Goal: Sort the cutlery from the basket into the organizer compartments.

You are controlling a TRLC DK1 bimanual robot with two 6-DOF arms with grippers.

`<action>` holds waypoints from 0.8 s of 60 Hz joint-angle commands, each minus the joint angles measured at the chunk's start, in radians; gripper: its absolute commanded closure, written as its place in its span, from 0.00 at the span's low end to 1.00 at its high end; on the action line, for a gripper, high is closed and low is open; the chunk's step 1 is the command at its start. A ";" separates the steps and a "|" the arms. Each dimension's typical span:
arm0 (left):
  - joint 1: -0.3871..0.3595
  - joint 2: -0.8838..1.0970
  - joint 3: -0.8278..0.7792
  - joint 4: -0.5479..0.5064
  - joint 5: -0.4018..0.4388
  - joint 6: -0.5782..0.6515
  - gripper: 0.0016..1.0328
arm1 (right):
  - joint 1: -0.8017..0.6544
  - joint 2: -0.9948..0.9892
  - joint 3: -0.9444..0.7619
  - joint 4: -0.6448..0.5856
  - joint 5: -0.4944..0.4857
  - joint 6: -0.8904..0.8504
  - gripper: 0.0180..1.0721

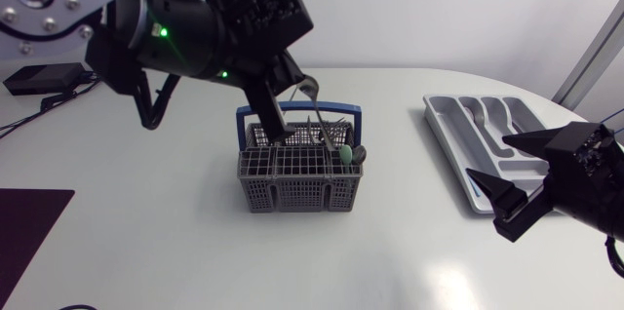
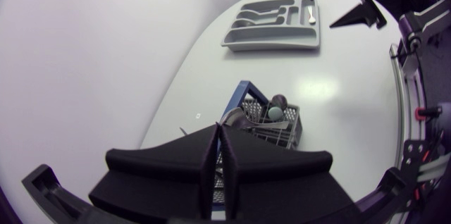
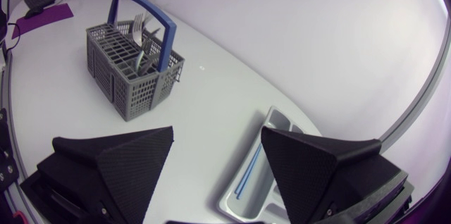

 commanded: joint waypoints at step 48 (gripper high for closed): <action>-0.080 0.256 0.263 -0.036 0.096 -0.477 0.97 | 0.577 0.188 0.011 0.316 0.372 0.207 0.49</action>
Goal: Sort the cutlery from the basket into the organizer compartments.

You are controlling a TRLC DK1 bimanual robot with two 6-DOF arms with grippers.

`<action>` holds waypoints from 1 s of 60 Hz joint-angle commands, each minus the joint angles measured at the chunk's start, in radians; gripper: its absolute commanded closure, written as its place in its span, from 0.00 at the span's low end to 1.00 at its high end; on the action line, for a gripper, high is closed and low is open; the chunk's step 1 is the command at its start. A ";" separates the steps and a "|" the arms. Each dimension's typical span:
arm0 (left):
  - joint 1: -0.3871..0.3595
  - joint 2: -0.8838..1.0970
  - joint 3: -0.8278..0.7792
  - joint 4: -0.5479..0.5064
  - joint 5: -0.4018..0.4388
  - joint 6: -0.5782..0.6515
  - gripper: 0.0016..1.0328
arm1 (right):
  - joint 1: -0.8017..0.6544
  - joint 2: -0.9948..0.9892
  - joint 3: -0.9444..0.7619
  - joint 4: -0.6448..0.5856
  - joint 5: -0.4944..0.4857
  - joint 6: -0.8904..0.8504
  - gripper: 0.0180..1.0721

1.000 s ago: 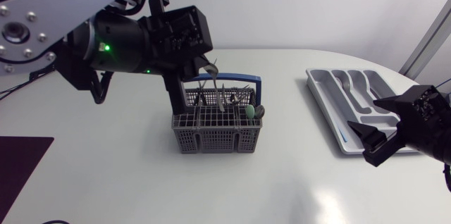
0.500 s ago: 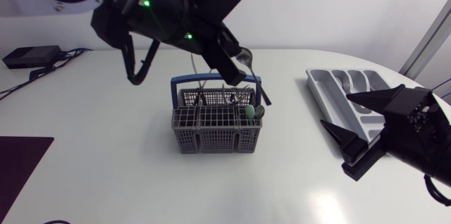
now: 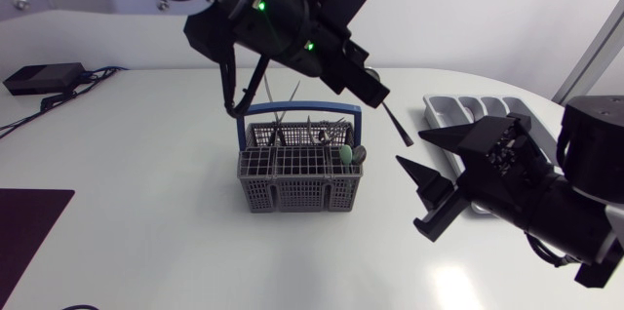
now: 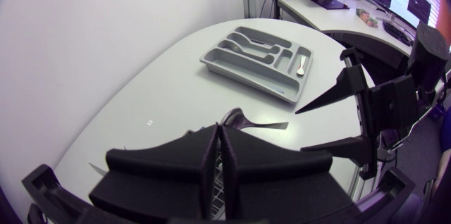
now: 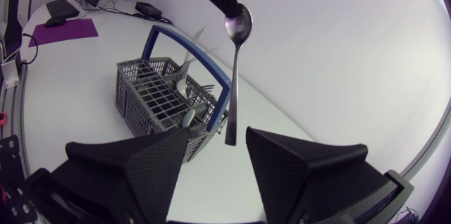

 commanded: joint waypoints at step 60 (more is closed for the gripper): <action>-0.046 0.103 0.076 -0.098 0.039 -0.112 0.97 | 0.127 0.274 0.072 0.251 0.270 -0.029 0.84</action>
